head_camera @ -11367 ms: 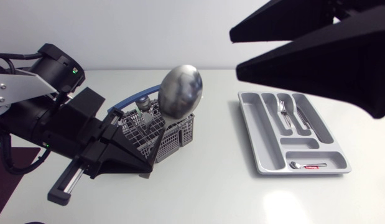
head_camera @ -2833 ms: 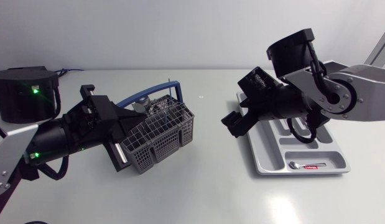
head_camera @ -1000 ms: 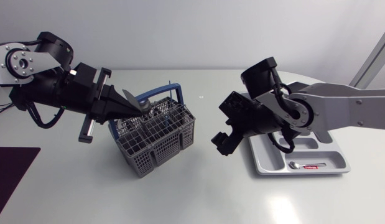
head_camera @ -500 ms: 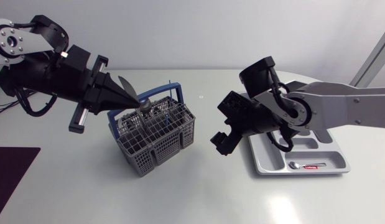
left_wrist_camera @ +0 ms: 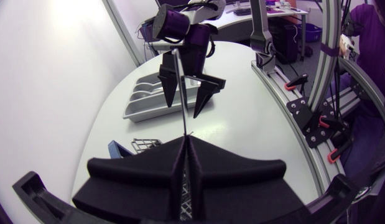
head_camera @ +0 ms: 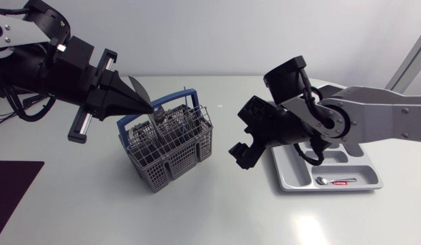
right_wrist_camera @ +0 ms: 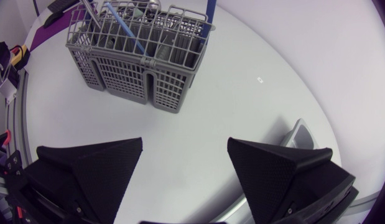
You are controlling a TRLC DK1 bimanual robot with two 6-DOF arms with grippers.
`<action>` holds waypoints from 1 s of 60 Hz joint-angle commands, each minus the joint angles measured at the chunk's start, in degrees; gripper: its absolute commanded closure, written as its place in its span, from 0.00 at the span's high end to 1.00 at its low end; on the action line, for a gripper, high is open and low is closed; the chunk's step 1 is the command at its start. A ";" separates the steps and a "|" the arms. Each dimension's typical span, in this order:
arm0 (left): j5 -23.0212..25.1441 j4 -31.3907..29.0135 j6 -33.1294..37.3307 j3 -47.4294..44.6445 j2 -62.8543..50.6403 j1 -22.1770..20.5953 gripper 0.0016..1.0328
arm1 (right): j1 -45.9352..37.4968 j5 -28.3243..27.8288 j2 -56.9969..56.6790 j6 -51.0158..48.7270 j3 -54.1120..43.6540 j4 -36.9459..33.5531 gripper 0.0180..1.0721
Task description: Unload the cutlery basket into the drawer organizer.
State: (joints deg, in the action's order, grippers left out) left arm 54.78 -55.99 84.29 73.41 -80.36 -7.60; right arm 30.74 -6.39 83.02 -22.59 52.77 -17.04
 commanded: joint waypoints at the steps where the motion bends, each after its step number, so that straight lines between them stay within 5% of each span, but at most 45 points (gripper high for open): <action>1: -0.38 -0.53 3.42 1.04 1.61 -1.02 0.03 | 0.64 -0.29 -1.20 -0.88 -0.92 -1.07 0.93; 35: -13.92 -0.97 10.72 -1.34 1.17 -8.31 0.03 | 1.25 -0.29 -1.02 -1.14 -2.32 -1.16 0.93; 60: -15.94 -5.71 13.71 4.29 0.02 -7.52 0.03 | 1.51 -0.37 -0.93 -1.23 -2.59 -1.16 0.93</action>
State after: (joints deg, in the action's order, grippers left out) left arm 38.65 -60.64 95.20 75.37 -79.88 -15.68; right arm 31.46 -6.41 82.43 -22.81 51.62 -17.80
